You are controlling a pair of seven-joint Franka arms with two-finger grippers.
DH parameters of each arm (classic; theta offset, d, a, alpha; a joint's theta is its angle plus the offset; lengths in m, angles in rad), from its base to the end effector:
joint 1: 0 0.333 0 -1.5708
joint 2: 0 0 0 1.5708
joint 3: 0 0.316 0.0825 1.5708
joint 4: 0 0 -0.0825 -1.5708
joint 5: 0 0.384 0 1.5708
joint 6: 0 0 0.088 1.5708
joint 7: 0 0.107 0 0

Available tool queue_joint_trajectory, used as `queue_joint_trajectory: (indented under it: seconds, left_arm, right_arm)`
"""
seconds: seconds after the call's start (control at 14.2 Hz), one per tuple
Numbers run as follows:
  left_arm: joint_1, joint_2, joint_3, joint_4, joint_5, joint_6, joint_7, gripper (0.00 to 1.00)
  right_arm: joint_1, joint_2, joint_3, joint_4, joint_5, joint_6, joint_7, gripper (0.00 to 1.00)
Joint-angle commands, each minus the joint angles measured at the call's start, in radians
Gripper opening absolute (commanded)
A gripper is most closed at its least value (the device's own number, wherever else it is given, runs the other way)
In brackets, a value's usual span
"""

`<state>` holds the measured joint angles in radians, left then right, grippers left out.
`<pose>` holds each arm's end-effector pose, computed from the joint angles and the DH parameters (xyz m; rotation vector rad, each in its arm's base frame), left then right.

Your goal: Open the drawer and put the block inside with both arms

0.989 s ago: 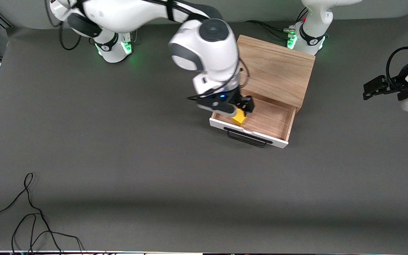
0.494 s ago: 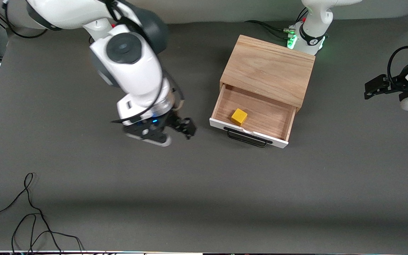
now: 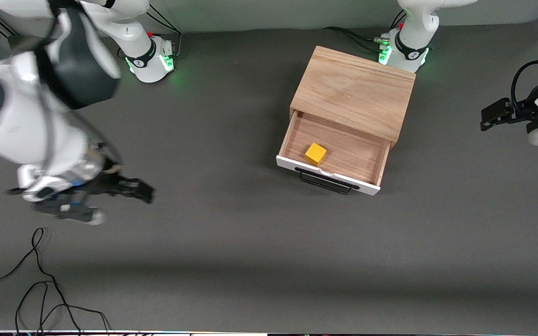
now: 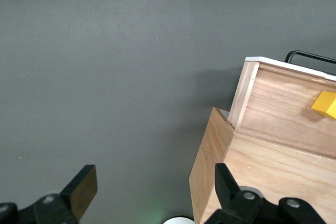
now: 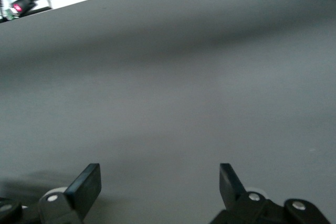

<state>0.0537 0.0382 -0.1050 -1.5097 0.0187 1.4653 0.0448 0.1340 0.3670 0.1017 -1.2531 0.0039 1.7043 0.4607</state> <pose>0.5548 -0.0251 0.6231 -3.1205 0.1483 0.1287 0.6585 0.1452 0.5636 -3.0519 0.3582 -0.1034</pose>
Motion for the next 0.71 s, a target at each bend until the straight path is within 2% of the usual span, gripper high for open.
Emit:
queue_joint_trajectory:
  seconds: [0.0, 0.21, 0.42, 0.64]
  left_arm:
    - [-0.011, -0.020, 0.010, -0.018, 0.010, 0.006, 0.020, 1.00]
    - [-0.011, -0.020, 0.010, -0.018, 0.010, 0.006, 0.020, 1.00]
    - [-0.012, -0.020, 0.008, -0.020, 0.018, 0.006, 0.020, 1.00]
    - [-0.012, -0.018, 0.008, -0.020, 0.018, 0.006, 0.020, 1.00]
  right_arm:
    - [0.012, -0.126, -0.153, -0.153, 0.083, 0.012, -0.175, 1.00]
    - [0.009, -0.183, -0.263, -0.224, 0.084, 0.011, -0.312, 1.00]
    - [0.007, -0.253, -0.272, -0.345, 0.082, 0.037, -0.349, 1.00]
    - [0.006, -0.260, -0.272, -0.361, 0.076, 0.026, -0.362, 1.00]
